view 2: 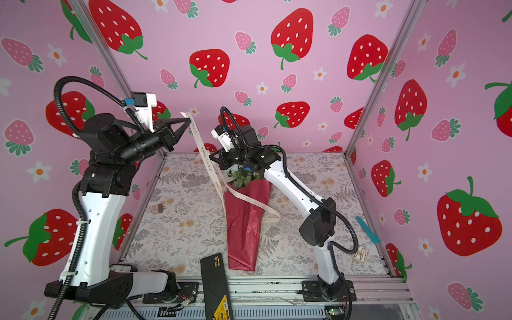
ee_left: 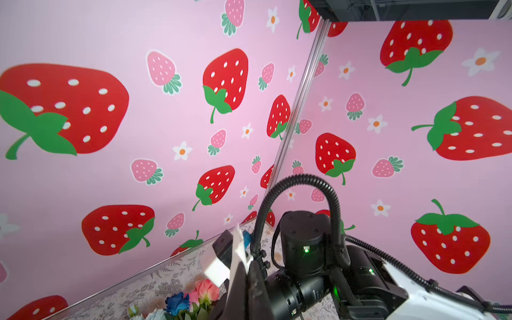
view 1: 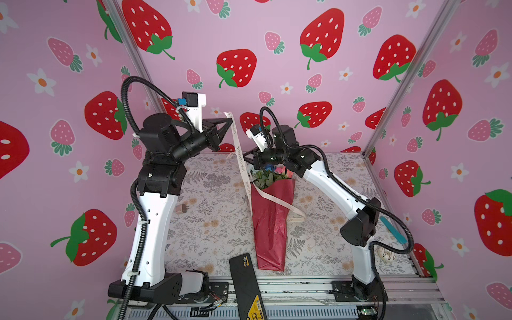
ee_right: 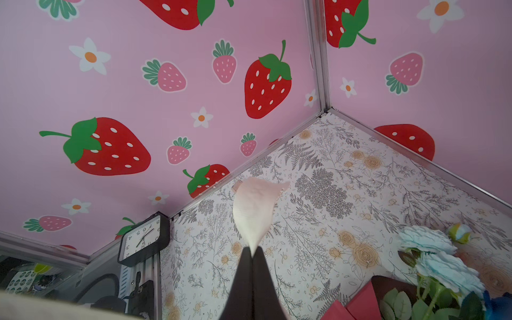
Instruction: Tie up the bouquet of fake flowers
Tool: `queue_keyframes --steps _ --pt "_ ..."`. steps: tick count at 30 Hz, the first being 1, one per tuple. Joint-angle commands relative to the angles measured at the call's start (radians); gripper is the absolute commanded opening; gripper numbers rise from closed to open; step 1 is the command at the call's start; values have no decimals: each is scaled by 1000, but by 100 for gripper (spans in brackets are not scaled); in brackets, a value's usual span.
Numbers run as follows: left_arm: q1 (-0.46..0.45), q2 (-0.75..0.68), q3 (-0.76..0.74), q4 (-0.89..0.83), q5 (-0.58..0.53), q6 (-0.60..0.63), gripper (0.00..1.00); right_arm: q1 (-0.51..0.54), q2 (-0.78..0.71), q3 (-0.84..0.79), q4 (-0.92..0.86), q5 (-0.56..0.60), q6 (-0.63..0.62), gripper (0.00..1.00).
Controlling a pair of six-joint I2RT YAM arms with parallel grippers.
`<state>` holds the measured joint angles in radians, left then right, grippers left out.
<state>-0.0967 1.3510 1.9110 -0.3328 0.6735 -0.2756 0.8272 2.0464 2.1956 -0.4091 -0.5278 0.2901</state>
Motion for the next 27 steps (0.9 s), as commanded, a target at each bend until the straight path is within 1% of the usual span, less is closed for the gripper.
queue_keyframes --steps 1,3,5,7,11,19,25,27 --pt "11 24 104 -4 -4 -49 0 1 -41 -20 23 -6 -22 0" --pt "14 44 138 -4 4 -67 0 0 -39 -29 25 -11 -23 0" --pt "12 50 126 13 24 -84 0 1 -37 -41 37 -28 -19 0" --pt "13 41 78 30 31 -91 0 4 -37 -61 58 -50 -16 0" --pt "12 2 -35 35 -1 -63 0 23 -17 -81 74 -107 -10 0" --pt "13 -39 -135 4 71 -13 0 75 88 -55 65 -206 -7 0" --pt "-7 -55 -218 12 161 -13 0 119 178 -17 -35 -255 -40 0" --pt "-18 -61 -248 8 163 5 0 119 204 -17 -74 -282 -41 0"
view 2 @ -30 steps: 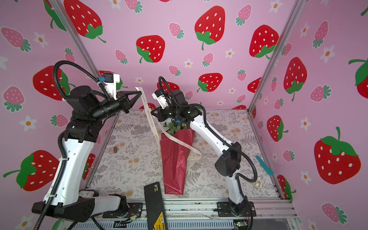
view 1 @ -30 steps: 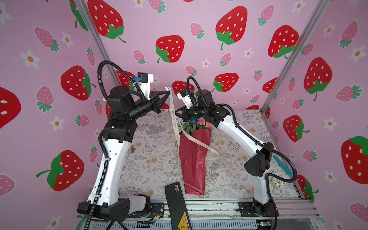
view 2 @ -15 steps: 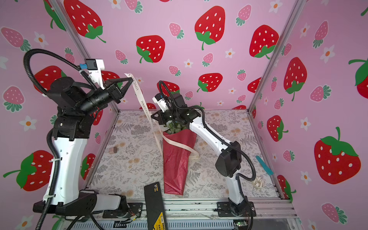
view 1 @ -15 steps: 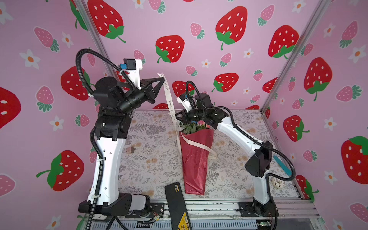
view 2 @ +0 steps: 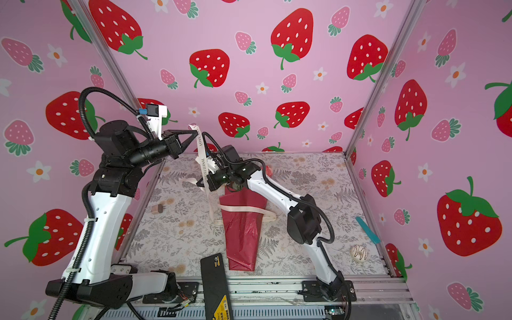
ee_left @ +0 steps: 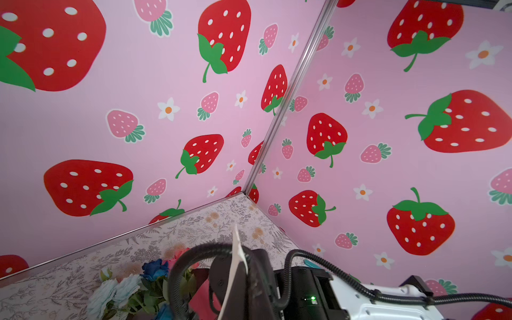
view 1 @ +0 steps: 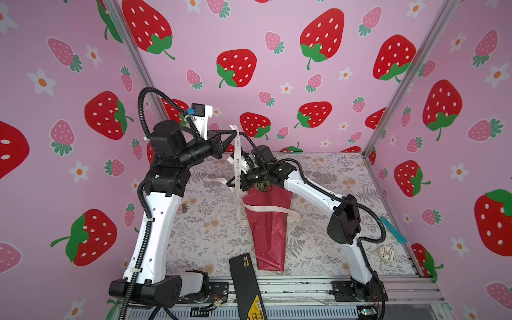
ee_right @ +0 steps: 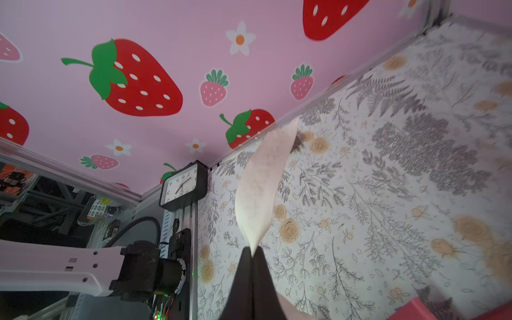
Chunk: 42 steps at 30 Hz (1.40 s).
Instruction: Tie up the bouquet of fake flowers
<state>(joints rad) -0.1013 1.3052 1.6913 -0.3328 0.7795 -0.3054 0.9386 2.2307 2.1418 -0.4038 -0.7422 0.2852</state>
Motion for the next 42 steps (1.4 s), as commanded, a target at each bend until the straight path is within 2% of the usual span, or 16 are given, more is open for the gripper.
queue_keyframes --steps 1,2,7,11,13,16,22,26,29,32,35,36,40,42 --pt "-14 -19 -46 9 56 36 0 5 30 38 -100 -77 -37 0" --pt "-12 -24 -70 14 52 33 0 1 40 36 -120 -79 -36 3" --pt "-13 -31 -184 51 -8 23 0 -35 33 -26 -134 6 -13 37" --pt "-10 18 -200 57 -12 19 0 -85 8 -71 -111 92 22 51" --pt "-10 49 -196 63 0 15 0 -113 -9 -100 -103 130 39 51" --pt "-10 98 -179 75 9 -1 0 -158 -75 -199 -61 231 78 37" --pt "-11 198 -123 78 34 -34 0 -206 -369 -595 123 568 168 38" --pt "-6 249 -86 64 16 -25 0 -182 -564 -798 211 738 142 38" --pt "8 289 -54 43 0 -26 0 -100 -653 -877 239 859 63 39" --pt "25 331 -13 15 -5 -27 0 30 -661 -867 227 952 -48 42" --pt "39 368 19 6 6 -42 0 151 -579 -792 194 995 -143 50" --pt "40 376 26 7 10 -48 0 175 -542 -761 181 985 -163 51" --pt "41 399 48 -1 40 -48 0 239 -353 -589 110 907 -235 67" --pt "42 402 46 1 49 -47 0 256 -256 -488 77 884 -268 71"
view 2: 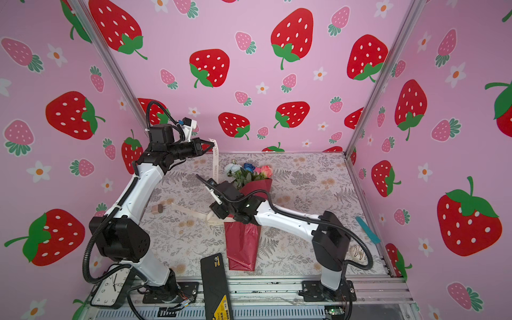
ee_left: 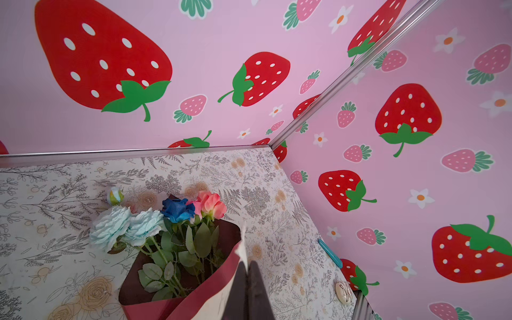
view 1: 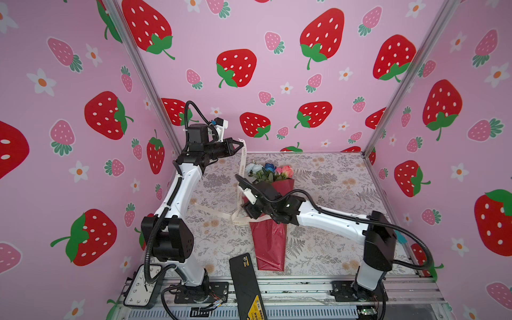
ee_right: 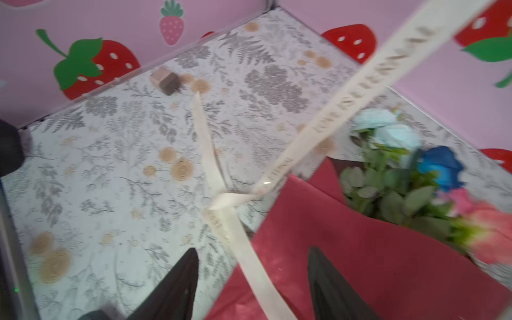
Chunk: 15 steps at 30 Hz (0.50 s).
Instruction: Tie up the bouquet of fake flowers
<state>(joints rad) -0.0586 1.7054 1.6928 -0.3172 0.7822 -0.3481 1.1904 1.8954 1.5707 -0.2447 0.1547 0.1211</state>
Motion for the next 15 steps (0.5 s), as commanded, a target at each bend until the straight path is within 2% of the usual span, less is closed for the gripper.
queue_keyframes --steps 1,8,15 --pt "-1 2 43 -14 48 -3 0 12 126 131 -112 -23 -122 72" --pt "1 -2 42 -31 61 27 0 17 395 408 -165 -56 -200 75" --pt "1 -21 18 -35 77 49 0 -13 614 668 -240 -95 -218 81"
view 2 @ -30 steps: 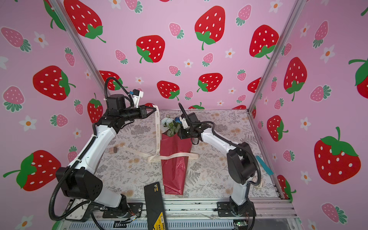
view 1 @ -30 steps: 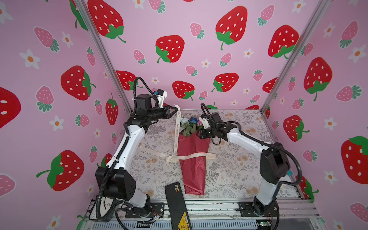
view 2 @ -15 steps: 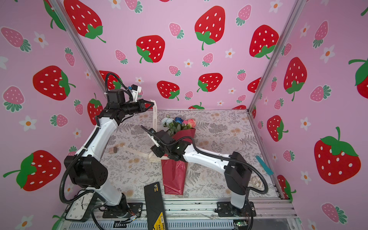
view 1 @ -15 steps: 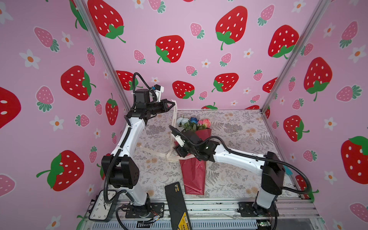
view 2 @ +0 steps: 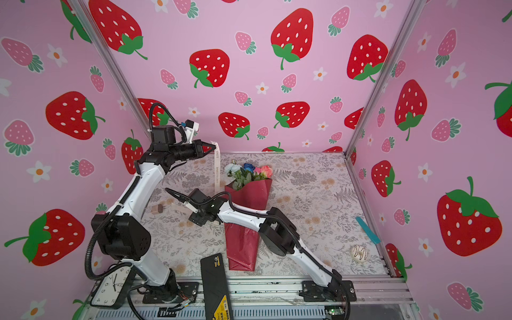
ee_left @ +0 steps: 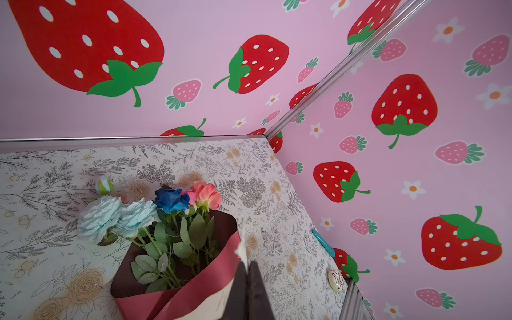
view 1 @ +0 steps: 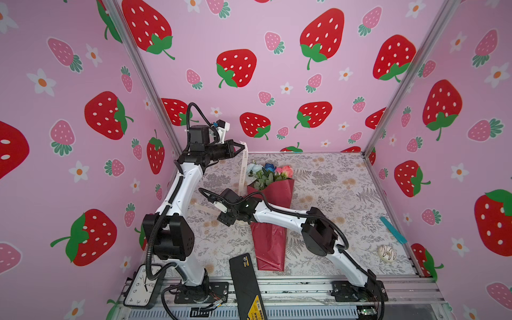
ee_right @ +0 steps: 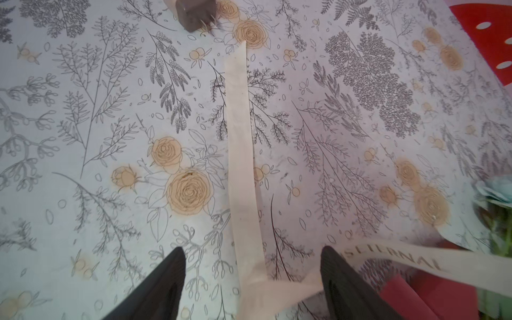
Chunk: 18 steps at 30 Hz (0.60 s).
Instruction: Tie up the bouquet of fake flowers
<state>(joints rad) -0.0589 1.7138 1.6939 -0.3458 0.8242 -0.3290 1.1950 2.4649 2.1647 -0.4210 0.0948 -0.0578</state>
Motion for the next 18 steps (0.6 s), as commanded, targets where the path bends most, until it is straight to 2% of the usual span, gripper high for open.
queue_keyframes --steps 1,5,9,18 --pt "1 -31 14 -7 36 32 0 -22 64 94 -65 -46 -39 82" --pt "1 -34 7 -12 36 39 0 -30 100 106 -30 -94 -46 85" --pt "1 -37 1 -11 33 39 0 -32 139 119 -13 -90 -51 86" --pt "1 -33 -6 -9 26 38 0 -40 213 162 -57 -190 -50 70"
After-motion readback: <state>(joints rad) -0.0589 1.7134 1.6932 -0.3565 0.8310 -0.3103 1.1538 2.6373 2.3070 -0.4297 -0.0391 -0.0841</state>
